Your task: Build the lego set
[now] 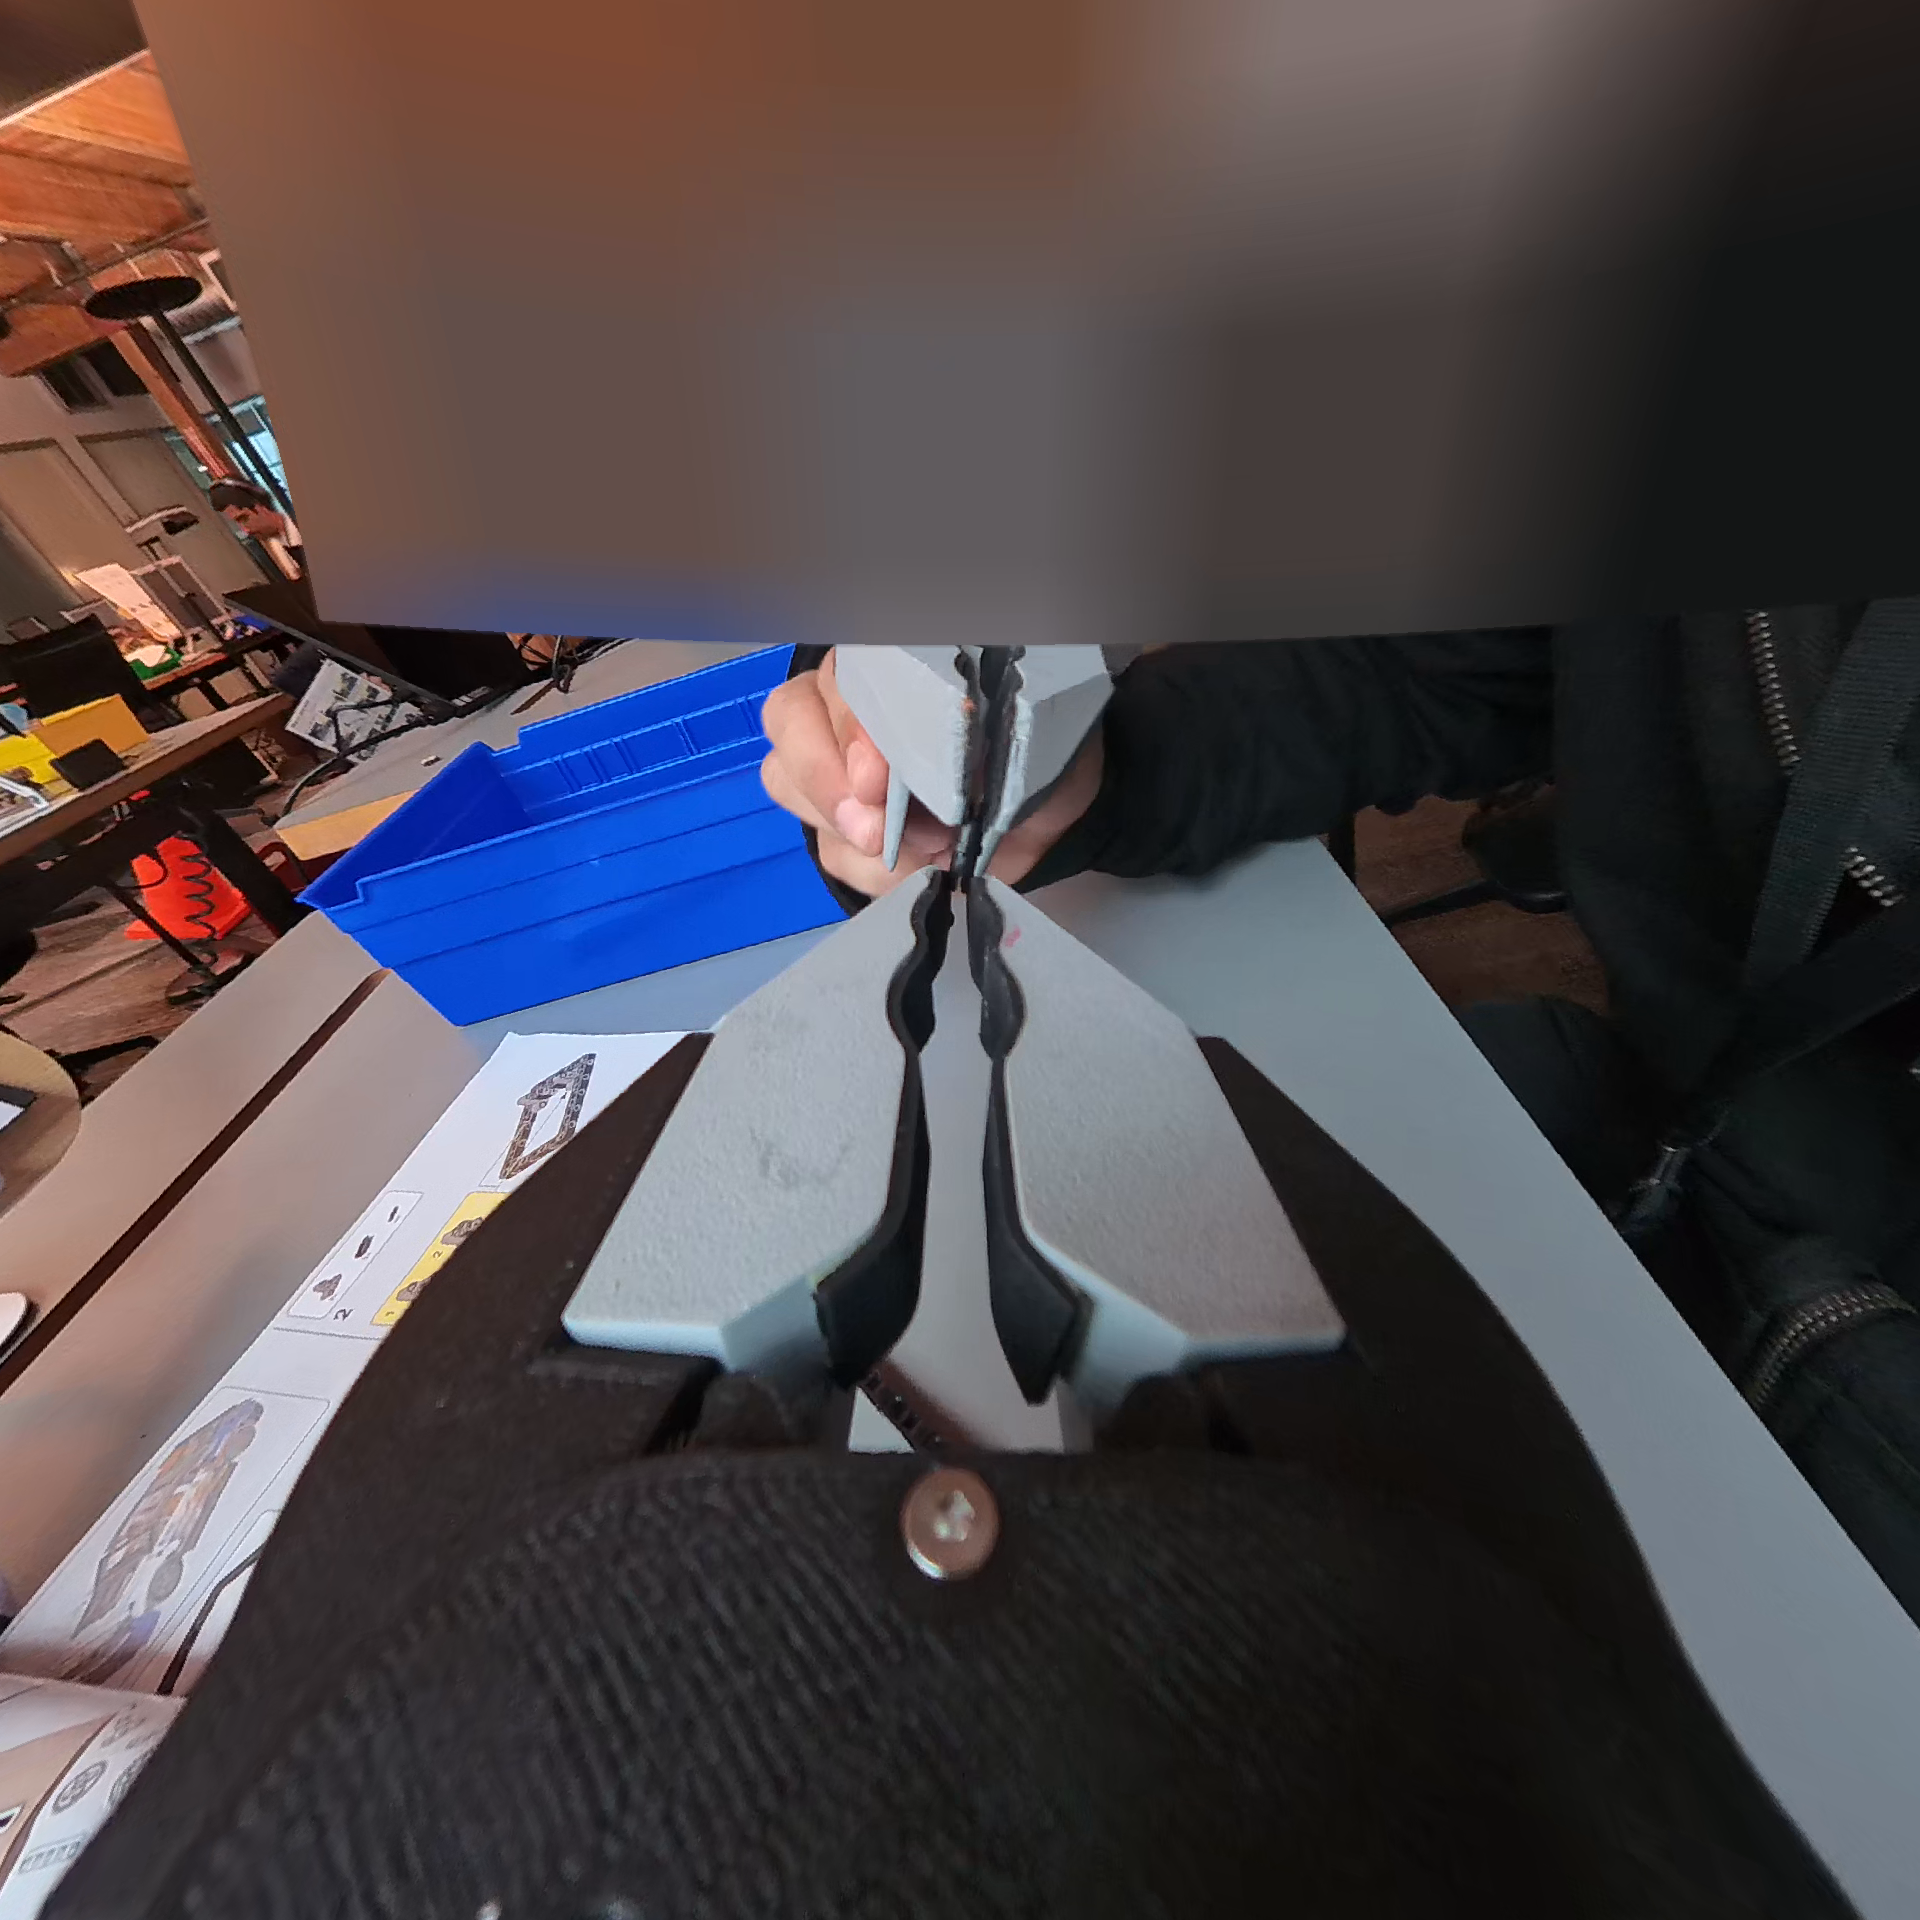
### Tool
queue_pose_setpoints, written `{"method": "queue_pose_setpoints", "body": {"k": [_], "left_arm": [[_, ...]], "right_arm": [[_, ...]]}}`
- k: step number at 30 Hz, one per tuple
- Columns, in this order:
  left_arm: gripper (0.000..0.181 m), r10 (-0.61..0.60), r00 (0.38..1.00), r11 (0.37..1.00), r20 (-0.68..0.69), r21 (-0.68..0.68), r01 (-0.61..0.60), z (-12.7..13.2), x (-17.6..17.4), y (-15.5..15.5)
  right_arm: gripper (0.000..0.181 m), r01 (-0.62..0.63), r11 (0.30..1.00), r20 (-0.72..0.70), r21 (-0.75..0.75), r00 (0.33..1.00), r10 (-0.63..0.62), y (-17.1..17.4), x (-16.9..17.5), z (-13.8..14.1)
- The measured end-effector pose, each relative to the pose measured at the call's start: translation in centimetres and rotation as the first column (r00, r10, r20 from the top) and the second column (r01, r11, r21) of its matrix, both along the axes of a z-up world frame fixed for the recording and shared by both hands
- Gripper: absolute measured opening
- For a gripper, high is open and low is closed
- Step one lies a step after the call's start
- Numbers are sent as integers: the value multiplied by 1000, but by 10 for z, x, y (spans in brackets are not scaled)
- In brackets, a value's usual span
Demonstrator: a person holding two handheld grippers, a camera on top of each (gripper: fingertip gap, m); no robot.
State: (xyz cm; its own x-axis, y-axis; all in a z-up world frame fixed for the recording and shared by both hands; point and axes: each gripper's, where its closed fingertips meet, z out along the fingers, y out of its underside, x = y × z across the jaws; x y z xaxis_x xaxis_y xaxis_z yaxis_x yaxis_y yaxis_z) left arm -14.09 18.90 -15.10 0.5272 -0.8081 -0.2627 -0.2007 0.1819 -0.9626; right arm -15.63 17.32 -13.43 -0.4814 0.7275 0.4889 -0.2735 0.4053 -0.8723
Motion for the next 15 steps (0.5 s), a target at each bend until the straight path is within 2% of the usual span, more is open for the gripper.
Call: {"method": "queue_pose_setpoints", "body": {"k": [9, 11, 15], "left_arm": [[1, 8, 1000, 1000, -24, -4, -9, -4, -1, 2], [1, 41, 998, 999, -47, -17, -42, -9, -4, 7], [1, 128, 981, 988, -145, -68, -139, -25, -11, 20]], "right_arm": [[0, 35, 997, 68, 63, 997, -39, 0, -1, -6], [0, 42, 997, 82, 71, 995, -48, 5, -3, -8], [1, 139, 969, 117, 206, 979, -165, 22, -7, -25]]}}
